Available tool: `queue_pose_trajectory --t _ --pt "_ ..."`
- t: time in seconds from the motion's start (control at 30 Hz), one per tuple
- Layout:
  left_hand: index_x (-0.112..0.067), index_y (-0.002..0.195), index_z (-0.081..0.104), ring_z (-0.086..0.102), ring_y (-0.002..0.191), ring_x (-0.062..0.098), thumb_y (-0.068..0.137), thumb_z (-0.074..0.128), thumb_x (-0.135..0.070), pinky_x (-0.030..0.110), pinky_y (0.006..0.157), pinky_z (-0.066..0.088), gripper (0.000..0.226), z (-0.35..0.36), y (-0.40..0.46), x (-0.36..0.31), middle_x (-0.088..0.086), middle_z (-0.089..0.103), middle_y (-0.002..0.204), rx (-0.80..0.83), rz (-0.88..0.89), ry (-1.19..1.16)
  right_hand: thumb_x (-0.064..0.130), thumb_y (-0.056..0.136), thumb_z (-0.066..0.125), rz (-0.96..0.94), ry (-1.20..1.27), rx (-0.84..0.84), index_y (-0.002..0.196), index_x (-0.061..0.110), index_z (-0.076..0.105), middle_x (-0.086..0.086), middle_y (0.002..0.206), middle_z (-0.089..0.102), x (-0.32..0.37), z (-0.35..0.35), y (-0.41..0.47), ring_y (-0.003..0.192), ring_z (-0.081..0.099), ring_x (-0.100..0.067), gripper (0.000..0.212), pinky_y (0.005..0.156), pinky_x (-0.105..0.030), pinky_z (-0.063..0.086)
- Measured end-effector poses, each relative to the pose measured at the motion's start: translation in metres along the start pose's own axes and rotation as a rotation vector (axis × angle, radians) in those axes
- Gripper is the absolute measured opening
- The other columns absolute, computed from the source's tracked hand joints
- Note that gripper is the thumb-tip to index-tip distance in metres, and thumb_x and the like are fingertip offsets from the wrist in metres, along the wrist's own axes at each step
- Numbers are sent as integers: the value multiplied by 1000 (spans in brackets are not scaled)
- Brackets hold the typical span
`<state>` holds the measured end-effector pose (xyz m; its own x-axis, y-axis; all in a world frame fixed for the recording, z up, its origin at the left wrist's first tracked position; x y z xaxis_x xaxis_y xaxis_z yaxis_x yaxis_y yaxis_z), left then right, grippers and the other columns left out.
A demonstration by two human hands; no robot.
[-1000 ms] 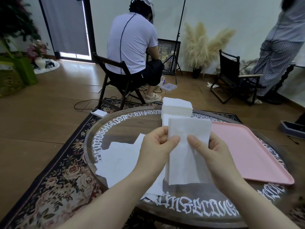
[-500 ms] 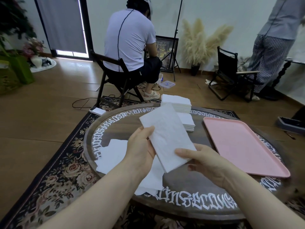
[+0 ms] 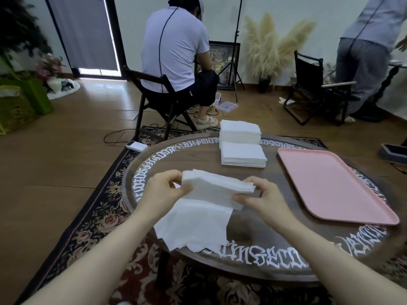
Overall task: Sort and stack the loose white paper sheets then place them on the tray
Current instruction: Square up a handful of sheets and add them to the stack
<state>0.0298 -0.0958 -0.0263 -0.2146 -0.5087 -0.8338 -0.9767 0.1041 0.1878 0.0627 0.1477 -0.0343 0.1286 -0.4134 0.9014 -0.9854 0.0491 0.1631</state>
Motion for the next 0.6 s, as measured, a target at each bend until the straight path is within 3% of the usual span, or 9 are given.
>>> queue_pose_trajectory --t 0.1,0.2,0.33,0.43,0.53,0.6 --pt "-16 78 71 56 58 6 83 77 -12 26 63 47 9 2 -3 23 -12 68 70 38 -95 -130 12 74 84 68 -55 74 77 34 69 -12 102 66 -18 15 -2 101 59 -22 27 89 -32 46" --pt "-18 80 71 58 61 8 83 76 -8 19 60 47 12 5 -8 32 -10 67 67 81 -110 -187 12 73 83 99 -37 142 89 34 70 -4 103 70 -26 23 -5 103 60 -23 30 96 -40 47" --pt "-22 84 74 63 69 13 82 76 -6 34 73 53 16 8 -9 36 -10 73 78 83 -122 -197 7 76 80 130 -31 151 91 33 71 8 95 75 -32 31 -7 94 67 -15 31 88 -33 53" --pt "-20 81 74 68 77 12 83 76 -15 40 78 54 6 6 -4 29 -9 75 81 -9 -111 -174 7 85 74 142 83 135 95 33 70 18 96 75 -30 32 -2 92 69 -3 28 82 -23 54" --pt "-17 82 71 66 84 19 85 75 -27 46 82 52 12 8 8 18 -1 72 82 -56 -100 -96 6 89 69 227 288 61 99 15 68 1 97 77 -29 18 7 92 73 -15 13 83 -30 56" --pt "-8 85 66 66 86 33 88 71 -27 52 81 51 19 19 18 13 11 71 87 -36 -140 -126 8 89 69 267 310 10 92 7 65 -3 87 77 -30 6 14 79 70 -16 5 73 -29 53"
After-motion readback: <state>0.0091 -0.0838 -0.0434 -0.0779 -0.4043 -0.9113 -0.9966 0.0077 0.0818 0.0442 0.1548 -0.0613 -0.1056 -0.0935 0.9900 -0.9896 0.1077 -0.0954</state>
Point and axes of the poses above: each hand's wrist, its own y-axis towards the middle knuckle, its own z-axis out of the palm, x = y × z, the point moved 7 cm from there along y, towards the middle knuckle
